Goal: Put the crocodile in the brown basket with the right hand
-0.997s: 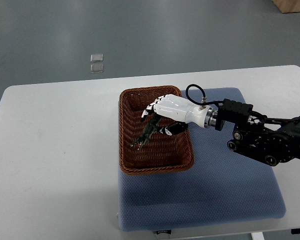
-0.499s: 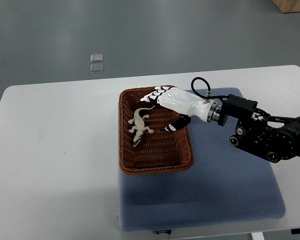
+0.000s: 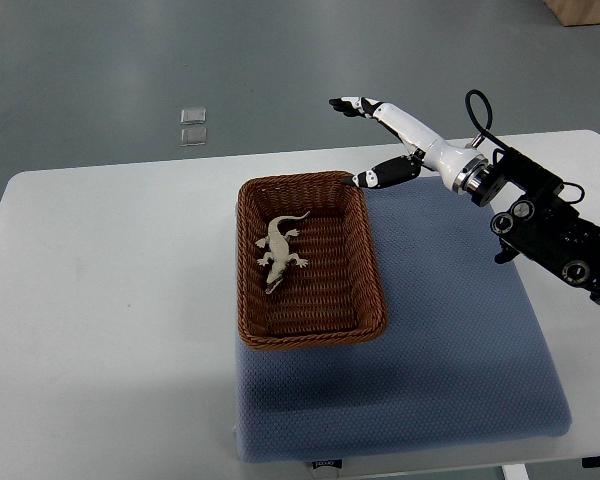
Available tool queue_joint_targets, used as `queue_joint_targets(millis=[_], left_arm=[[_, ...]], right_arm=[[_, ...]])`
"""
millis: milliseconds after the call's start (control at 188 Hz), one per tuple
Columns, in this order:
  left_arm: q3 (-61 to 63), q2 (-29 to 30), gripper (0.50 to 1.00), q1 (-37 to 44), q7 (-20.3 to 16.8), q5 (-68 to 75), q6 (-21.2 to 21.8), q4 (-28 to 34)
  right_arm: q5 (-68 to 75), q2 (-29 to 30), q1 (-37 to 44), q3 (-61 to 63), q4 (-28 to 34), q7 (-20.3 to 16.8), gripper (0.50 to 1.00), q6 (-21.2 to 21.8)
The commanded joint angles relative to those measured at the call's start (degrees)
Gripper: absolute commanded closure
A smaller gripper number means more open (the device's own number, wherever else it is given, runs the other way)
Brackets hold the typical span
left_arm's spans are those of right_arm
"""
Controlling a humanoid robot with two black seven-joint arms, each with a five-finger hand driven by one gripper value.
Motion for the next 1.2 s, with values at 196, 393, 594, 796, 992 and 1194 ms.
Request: queue_joint_targets(millis=[196, 393, 594, 796, 992, 1194], left_arm=[[0.0, 0.0, 0.5, 0.0, 0.0, 0.0, 0.0, 0.0], [0.0, 0.0, 0.5, 0.0, 0.0, 0.0, 0.0, 0.0], [0.0, 0.0, 0.5, 0.0, 0.0, 0.0, 0.0, 0.0], [0.0, 0.0, 0.5, 0.0, 0.0, 0.0, 0.0, 0.0], [0.0, 0.0, 0.5, 0.0, 0.0, 0.0, 0.0, 0.0], [0.0, 0.0, 0.5, 0.0, 0.0, 0.0, 0.0, 0.0]], right_arm=[[14.8, 1.0, -0.6, 7.9, -8.9, -1.6, 0.576, 6.2], [26.8, 0.6, -0.2, 7.5, -14.9, -1.8, 0.576, 8.1], [34.8, 0.8, -0.2, 7.9, -20.9, -1.8, 0.576, 12.0], [37.5, 1.8, -0.5, 12.8, -24.6, -5.0, 0.574, 16.8], [37.0, 3.2, -0.8, 16.5, -26.4, -7.1, 0.57, 16.9], [37.4, 3.1, -1.2, 18.2, -28.3, -7.1, 0.57, 15.0]])
